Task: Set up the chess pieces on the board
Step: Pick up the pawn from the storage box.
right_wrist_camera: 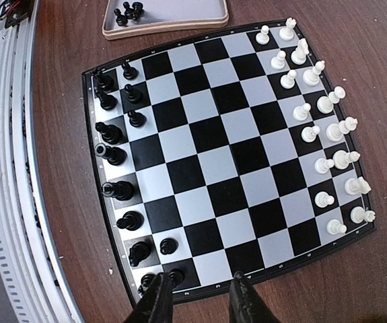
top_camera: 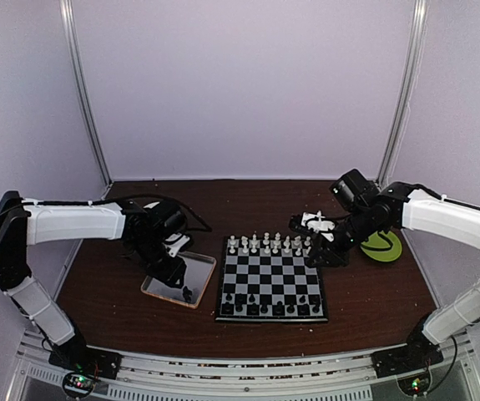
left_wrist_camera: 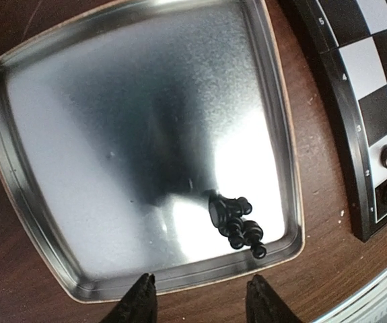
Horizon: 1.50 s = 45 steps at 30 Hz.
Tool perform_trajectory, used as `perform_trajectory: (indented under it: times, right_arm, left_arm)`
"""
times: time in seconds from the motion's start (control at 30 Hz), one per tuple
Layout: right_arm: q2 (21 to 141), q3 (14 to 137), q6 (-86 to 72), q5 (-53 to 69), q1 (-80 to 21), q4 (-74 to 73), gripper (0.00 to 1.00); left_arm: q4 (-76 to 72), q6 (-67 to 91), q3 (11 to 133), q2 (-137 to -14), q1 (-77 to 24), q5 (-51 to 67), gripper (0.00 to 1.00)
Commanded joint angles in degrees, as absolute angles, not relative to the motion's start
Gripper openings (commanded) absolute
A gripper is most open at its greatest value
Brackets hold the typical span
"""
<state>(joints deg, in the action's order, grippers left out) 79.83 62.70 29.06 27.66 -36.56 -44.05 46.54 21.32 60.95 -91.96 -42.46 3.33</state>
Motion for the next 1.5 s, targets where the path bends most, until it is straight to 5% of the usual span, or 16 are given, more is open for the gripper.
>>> perform_trajectory:
  times: [0.0,1.47]
  right_arm:
    - [78.1,61.7,30.0,26.9,-36.2,-43.1,0.3]
    - [80.6,61.7,30.7,26.2,-36.0,-43.6,0.3]
  left_arm:
    - [47.9,20.0,63.1,-94.1,-42.5,7.3,0.48]
    - [49.3,20.2,67.2,-102.8,-44.9,3.5,0.23]
